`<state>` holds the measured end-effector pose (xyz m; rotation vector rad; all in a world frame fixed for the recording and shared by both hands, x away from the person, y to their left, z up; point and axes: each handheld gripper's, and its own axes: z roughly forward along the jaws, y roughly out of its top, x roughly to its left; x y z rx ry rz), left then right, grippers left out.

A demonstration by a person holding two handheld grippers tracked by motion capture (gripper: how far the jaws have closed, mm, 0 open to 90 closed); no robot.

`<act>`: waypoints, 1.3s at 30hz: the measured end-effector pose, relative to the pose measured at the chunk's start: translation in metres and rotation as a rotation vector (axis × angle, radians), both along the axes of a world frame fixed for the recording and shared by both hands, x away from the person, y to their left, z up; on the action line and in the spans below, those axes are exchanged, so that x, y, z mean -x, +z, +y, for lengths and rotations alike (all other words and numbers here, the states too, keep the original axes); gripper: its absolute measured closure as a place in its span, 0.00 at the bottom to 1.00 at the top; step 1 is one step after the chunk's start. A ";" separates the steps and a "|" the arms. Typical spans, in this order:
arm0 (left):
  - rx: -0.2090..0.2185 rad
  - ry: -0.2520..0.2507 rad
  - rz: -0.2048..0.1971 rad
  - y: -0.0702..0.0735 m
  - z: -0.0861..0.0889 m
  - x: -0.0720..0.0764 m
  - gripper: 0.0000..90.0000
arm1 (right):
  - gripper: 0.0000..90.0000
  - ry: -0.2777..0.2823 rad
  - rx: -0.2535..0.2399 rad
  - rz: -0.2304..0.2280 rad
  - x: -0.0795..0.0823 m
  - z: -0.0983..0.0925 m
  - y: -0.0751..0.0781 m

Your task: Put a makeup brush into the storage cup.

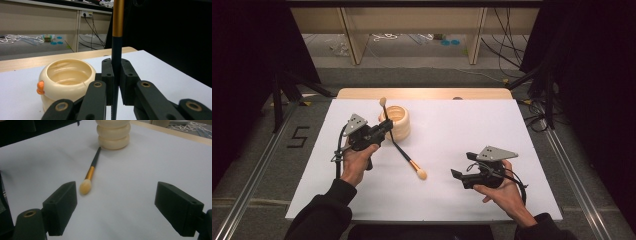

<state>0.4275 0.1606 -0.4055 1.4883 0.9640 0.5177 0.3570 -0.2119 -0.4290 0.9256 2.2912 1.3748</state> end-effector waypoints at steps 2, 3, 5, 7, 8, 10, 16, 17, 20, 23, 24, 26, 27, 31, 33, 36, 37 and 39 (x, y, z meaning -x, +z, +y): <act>0.008 0.002 -0.001 0.001 0.000 -0.002 0.92 | 0.21 0.003 0.002 0.005 0.001 -0.001 -0.001; 0.008 0.006 0.000 0.001 0.001 -0.003 0.92 | 0.21 0.003 0.005 0.010 0.002 -0.001 -0.001; 0.004 0.014 0.003 0.003 0.002 -0.006 0.92 | 0.21 -0.006 -0.004 0.000 0.005 -0.003 -0.002; 0.008 0.019 -0.003 0.005 0.003 -0.009 0.92 | 0.21 -0.010 -0.014 -0.008 0.006 -0.004 -0.002; 0.009 0.021 -0.005 0.006 0.003 -0.010 0.92 | 0.21 -0.020 -0.018 -0.004 0.007 -0.006 -0.001; 0.004 0.025 -0.016 0.012 0.003 -0.014 0.92 | 0.19 -0.024 -0.033 0.002 0.010 -0.009 -0.002; 0.005 0.036 -0.026 0.018 0.002 -0.024 0.92 | 0.19 -0.020 -0.026 0.011 0.012 -0.008 -0.005; 0.004 0.039 -0.025 0.018 0.002 -0.027 0.92 | 0.20 -0.015 -0.026 0.004 0.012 -0.008 -0.005; -0.005 0.048 -0.031 0.020 -0.001 -0.035 0.92 | 0.20 -0.017 -0.024 0.002 0.012 -0.008 -0.005; -0.013 0.051 -0.032 0.021 -0.002 -0.039 0.92 | 0.20 -0.020 -0.009 0.007 0.013 -0.008 -0.005; -0.022 0.053 -0.034 0.021 -0.002 -0.042 0.92 | 0.20 -0.017 -0.009 0.011 0.013 -0.008 -0.005; -0.031 0.057 -0.033 0.020 -0.004 -0.046 0.92 | 0.20 -0.016 -0.009 0.013 0.013 -0.008 -0.005; -0.020 0.058 -0.034 0.020 -0.004 -0.048 0.92 | 0.20 -0.009 -0.013 0.006 0.012 -0.007 -0.005; -0.042 0.067 -0.045 0.021 -0.010 -0.058 0.92 | 0.20 0.009 -0.008 0.009 0.012 -0.006 -0.007; -0.053 0.075 -0.048 0.021 -0.011 -0.064 0.92 | 0.20 0.009 -0.021 0.008 0.012 -0.004 -0.006; -0.052 0.088 -0.044 0.021 -0.012 -0.073 0.92 | 0.20 0.013 -0.017 0.013 0.013 -0.004 -0.006; -0.049 0.094 -0.041 0.020 -0.013 -0.075 0.92 | 0.20 0.015 -0.013 0.000 0.012 -0.005 -0.007; -0.061 0.098 -0.043 0.019 -0.013 -0.078 0.92 | 0.20 0.013 -0.013 0.009 0.012 -0.005 -0.006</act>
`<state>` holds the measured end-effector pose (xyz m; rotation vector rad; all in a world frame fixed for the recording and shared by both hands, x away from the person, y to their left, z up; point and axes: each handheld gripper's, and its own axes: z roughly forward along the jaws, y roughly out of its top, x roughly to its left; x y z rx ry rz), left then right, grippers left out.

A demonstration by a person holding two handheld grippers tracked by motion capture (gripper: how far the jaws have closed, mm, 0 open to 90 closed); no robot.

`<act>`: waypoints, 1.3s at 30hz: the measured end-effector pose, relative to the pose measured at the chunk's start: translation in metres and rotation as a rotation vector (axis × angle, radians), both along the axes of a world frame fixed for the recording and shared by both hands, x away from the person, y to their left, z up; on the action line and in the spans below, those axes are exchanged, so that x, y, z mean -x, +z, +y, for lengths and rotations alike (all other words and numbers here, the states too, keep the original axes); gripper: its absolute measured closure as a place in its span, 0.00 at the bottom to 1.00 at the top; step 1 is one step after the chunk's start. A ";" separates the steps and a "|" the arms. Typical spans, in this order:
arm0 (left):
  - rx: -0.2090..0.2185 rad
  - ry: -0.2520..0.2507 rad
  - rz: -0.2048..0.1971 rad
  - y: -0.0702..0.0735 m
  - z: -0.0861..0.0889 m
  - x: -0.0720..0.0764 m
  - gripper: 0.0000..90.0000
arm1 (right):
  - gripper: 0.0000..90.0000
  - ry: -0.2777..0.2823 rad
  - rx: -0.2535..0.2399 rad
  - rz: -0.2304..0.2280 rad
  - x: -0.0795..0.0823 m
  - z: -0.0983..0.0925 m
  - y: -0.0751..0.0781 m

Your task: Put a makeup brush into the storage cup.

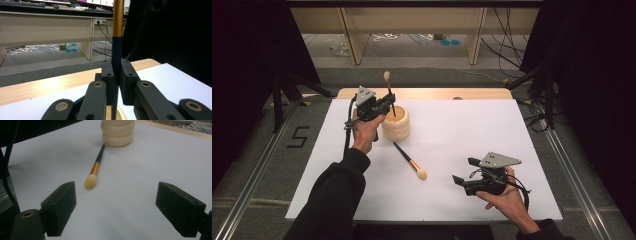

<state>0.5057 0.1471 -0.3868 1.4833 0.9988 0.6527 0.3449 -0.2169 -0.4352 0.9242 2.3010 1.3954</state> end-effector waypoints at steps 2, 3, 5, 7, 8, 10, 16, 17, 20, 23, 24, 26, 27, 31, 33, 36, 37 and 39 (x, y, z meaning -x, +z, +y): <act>0.008 0.016 0.005 -0.003 0.002 -0.004 0.92 | 0.20 0.009 -0.009 -0.006 -0.001 0.001 -0.002; 0.015 0.022 0.005 -0.005 0.003 -0.006 0.92 | 0.20 0.010 -0.008 -0.002 -0.001 0.001 -0.002; 0.022 0.033 0.007 -0.007 0.004 -0.009 0.92 | 0.20 0.011 -0.009 -0.006 -0.001 0.001 -0.002; 0.025 0.039 0.004 -0.009 0.004 -0.011 0.92 | 0.20 0.009 0.007 -0.006 0.000 0.001 -0.001; 0.021 0.037 0.004 -0.009 0.003 -0.011 0.92 | 0.20 0.014 0.010 0.003 0.000 0.001 -0.001; 0.015 0.042 0.006 -0.009 0.001 -0.011 0.92 | 0.20 0.010 0.010 -0.001 0.000 0.001 -0.001; -0.011 0.042 0.022 -0.014 -0.001 -0.013 0.92 | 0.20 0.020 0.011 0.005 0.000 0.002 -0.001; -0.003 0.044 0.026 -0.015 -0.002 -0.014 0.92 | 0.20 0.020 0.010 0.005 0.000 0.002 -0.001; -0.014 0.041 0.023 -0.017 -0.004 -0.015 0.92 | 0.20 0.028 0.019 0.005 -0.001 0.002 -0.003; -0.025 0.038 0.027 -0.021 -0.005 -0.017 0.92 | 0.20 0.025 0.017 0.009 0.000 0.002 -0.002; -0.019 0.042 0.031 -0.023 -0.005 -0.017 0.92 | 0.20 0.025 0.017 0.009 0.000 0.002 -0.002; -0.022 0.045 0.037 -0.026 -0.005 -0.018 0.92 | 0.20 0.024 0.018 0.010 0.000 0.002 -0.002; -0.026 0.044 0.043 -0.028 -0.005 -0.019 0.92 | 0.20 0.029 0.018 0.010 -0.001 0.002 -0.002; -0.025 0.040 0.067 -0.035 -0.006 -0.018 0.92 | 0.20 0.028 0.020 0.014 -0.001 0.003 -0.003; -0.023 0.045 0.079 -0.038 -0.005 -0.019 0.92 | 0.21 0.029 0.017 0.016 -0.001 0.003 -0.003; -0.030 0.035 0.103 -0.041 -0.004 -0.019 0.84 | 0.21 0.034 0.015 0.020 -0.001 0.003 -0.003; -0.029 0.028 0.120 -0.042 -0.004 -0.020 0.84 | 0.21 0.035 0.007 0.011 -0.001 0.003 -0.004; -0.039 0.043 0.159 -0.043 -0.004 -0.019 0.68 | 0.21 0.031 0.017 0.015 -0.001 0.003 -0.002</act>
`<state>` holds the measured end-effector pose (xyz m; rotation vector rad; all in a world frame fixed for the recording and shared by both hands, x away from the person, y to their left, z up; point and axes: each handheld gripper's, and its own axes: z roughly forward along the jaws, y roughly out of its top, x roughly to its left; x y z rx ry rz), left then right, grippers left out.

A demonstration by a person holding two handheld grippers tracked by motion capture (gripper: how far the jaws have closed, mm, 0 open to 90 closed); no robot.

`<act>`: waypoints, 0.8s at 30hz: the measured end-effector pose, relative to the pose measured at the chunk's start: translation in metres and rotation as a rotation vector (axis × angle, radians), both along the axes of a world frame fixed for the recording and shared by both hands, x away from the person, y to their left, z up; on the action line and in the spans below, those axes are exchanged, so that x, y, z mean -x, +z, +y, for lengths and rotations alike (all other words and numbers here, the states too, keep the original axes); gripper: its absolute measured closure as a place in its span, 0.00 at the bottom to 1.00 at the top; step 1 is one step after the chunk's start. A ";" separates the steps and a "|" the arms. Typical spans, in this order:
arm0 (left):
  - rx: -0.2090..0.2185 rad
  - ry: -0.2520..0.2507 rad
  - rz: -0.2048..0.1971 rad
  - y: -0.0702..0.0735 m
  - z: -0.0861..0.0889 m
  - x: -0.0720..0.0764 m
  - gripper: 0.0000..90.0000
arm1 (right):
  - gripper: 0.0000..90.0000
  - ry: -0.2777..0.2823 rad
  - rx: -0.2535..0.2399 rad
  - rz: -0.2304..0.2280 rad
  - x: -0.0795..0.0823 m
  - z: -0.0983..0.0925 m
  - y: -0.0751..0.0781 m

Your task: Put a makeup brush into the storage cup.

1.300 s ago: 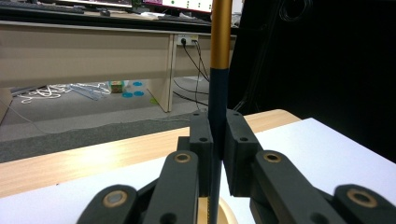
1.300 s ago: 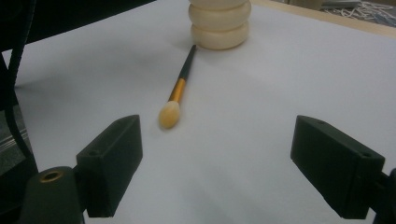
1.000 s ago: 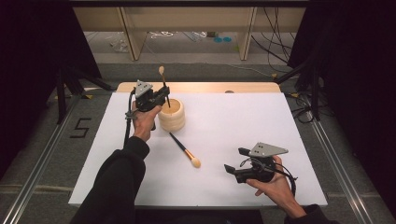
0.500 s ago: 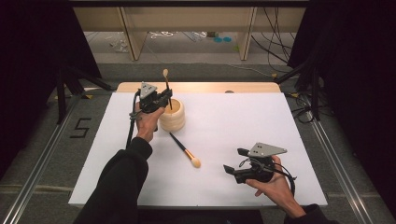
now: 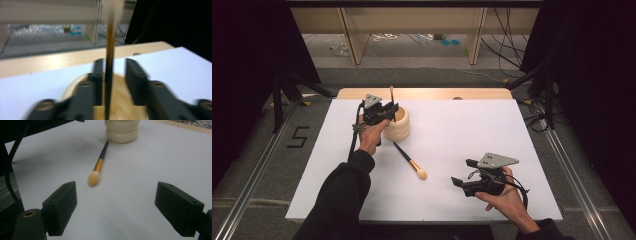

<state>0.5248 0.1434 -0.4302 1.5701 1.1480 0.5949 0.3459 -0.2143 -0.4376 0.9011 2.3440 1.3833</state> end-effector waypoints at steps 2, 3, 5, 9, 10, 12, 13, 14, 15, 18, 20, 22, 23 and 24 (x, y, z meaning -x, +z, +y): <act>0.002 -0.002 0.038 0.001 0.002 0.003 0.49 | 0.21 0.001 0.000 0.003 0.000 -0.001 0.000; 0.002 -0.002 0.038 0.001 0.002 0.003 0.44 | 0.21 -0.001 -0.001 -0.002 0.000 -0.001 0.000; 0.002 0.002 0.051 0.004 0.003 0.006 0.38 | 0.21 -0.003 -0.003 -0.001 0.000 -0.001 0.000; 0.008 0.005 0.053 0.010 0.007 0.012 0.33 | 0.21 0.000 0.001 0.002 0.000 0.000 0.000; 0.012 0.002 0.051 0.011 0.008 0.014 0.33 | 0.21 -0.001 -0.002 0.000 0.000 0.000 0.000; 0.006 -0.001 0.053 0.014 0.010 0.018 0.32 | 0.21 -0.003 -0.003 0.001 0.000 0.000 0.000; 0.000 0.000 0.055 0.015 0.011 0.020 0.32 | 0.21 -0.001 0.001 0.002 0.000 0.000 0.000; 0.005 -0.003 0.051 0.017 0.012 0.021 0.31 | 0.21 -0.001 -0.001 0.001 0.000 -0.001 0.000; 0.008 -0.004 0.055 0.019 0.014 0.023 0.31 | 0.21 -0.001 -0.001 0.001 0.000 -0.001 0.000; 0.021 -0.019 0.055 0.024 0.017 0.029 0.29 | 0.21 -0.004 -0.002 0.002 0.000 0.000 0.000; 0.010 -0.027 0.050 0.027 0.018 0.034 0.28 | 0.21 -0.003 -0.002 0.003 0.000 -0.001 0.000; -0.008 -0.053 0.047 0.029 0.017 0.040 0.27 | 0.21 -0.010 -0.010 0.004 0.000 0.000 0.000; -0.017 -0.057 0.047 0.030 0.016 0.044 0.27 | 0.21 -0.009 -0.007 0.002 0.000 -0.001 0.000; -0.044 -0.060 0.052 0.030 0.014 0.047 0.25 | 0.21 -0.004 -0.002 0.002 0.000 -0.001 0.000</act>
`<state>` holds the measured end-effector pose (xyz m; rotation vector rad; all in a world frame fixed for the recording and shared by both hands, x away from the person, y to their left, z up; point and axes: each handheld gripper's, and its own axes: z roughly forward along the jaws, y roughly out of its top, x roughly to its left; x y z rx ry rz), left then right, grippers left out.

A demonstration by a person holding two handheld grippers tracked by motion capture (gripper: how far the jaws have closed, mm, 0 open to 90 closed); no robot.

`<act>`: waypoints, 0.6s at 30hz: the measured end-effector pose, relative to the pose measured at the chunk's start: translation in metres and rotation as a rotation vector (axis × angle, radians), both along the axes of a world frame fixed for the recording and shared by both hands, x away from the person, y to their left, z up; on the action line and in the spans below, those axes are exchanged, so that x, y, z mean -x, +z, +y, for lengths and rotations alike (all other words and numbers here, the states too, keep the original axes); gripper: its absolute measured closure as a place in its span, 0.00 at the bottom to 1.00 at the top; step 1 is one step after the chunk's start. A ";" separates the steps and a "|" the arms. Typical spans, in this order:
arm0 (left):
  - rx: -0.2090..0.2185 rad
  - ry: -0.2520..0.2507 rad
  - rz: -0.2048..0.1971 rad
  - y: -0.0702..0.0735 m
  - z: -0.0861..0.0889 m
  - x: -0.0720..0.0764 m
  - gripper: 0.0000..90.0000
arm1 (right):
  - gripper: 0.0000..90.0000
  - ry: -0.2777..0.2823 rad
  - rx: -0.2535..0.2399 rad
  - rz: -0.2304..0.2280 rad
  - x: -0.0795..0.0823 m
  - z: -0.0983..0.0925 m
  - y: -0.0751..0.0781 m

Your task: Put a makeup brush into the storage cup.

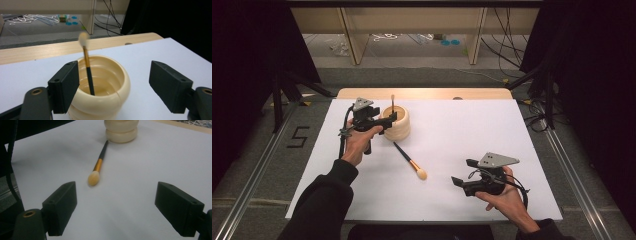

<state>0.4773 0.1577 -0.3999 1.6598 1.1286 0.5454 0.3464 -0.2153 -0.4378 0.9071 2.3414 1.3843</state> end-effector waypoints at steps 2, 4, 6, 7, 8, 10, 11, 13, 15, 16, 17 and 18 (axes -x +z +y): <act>-0.026 -0.032 0.006 0.001 -0.004 0.010 0.22 | 0.21 -0.005 -0.005 0.000 0.000 0.001 0.000; -0.034 -0.044 0.003 0.001 -0.005 0.013 0.21 | 0.21 0.000 -0.004 0.005 0.000 0.001 0.000; -0.039 -0.071 0.012 0.002 -0.008 0.018 0.17 | 0.21 0.005 0.002 0.008 0.000 0.001 0.000; -0.051 -0.097 0.015 0.002 -0.009 0.020 0.18 | 0.21 0.006 0.000 0.009 0.000 0.001 0.000; -0.059 -0.131 0.020 0.002 -0.013 0.025 0.18 | 0.21 0.007 -0.010 0.007 0.000 0.002 0.000; -0.064 -0.147 0.017 0.002 -0.016 0.027 0.18 | 0.21 0.007 -0.002 0.009 0.000 0.002 0.000; -0.069 -0.165 0.017 0.002 -0.018 0.030 0.18 | 0.21 0.009 -0.001 0.005 0.000 0.002 0.000; -0.075 -0.188 0.009 0.002 -0.022 0.034 0.18 | 0.21 0.008 -0.001 0.010 0.000 0.002 0.000; -0.076 -0.212 0.007 0.001 -0.024 0.037 0.18 | 0.21 0.008 -0.008 0.009 0.000 0.002 0.000; -0.081 -0.219 0.005 0.001 -0.024 0.039 0.18 | 0.21 0.009 -0.005 0.009 0.000 0.002 0.000; -0.079 -0.225 0.004 0.000 -0.025 0.040 0.18 | 0.21 0.014 -0.002 0.009 0.000 0.002 0.000; -0.078 -0.230 0.003 -0.001 -0.026 0.041 0.18 | 0.21 0.012 -0.008 0.005 0.000 0.002 0.000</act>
